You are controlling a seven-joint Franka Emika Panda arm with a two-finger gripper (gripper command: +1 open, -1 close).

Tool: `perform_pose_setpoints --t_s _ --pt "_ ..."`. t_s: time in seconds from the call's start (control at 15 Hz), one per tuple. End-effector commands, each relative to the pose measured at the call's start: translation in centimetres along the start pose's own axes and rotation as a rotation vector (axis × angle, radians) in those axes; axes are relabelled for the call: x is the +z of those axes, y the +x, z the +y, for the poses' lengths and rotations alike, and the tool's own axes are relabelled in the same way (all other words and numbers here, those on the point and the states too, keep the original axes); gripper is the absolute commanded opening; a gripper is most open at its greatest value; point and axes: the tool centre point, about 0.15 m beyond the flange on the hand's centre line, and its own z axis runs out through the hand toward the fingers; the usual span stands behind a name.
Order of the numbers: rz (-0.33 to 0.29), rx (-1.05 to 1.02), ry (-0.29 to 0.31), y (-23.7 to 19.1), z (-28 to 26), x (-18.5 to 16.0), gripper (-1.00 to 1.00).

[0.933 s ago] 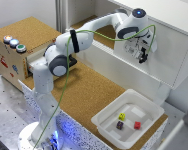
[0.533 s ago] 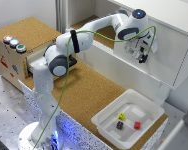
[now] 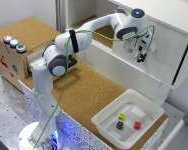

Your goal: Slide the door to the left side

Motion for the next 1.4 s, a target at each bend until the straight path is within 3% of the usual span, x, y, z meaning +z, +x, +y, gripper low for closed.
perform_pose_setpoints --t_s 0.0,0.67,1.33 --pt "0.18 -0.005 -0.213 -3.8 -8.9 0.3 -1.0" --pt "0.217 -0.025 -0.211 -3.5 -20.2 -0.1 -1.0" --pt "0.246 -0.155 -0.127 -4.3 -33.0 -0.7 -1.0"
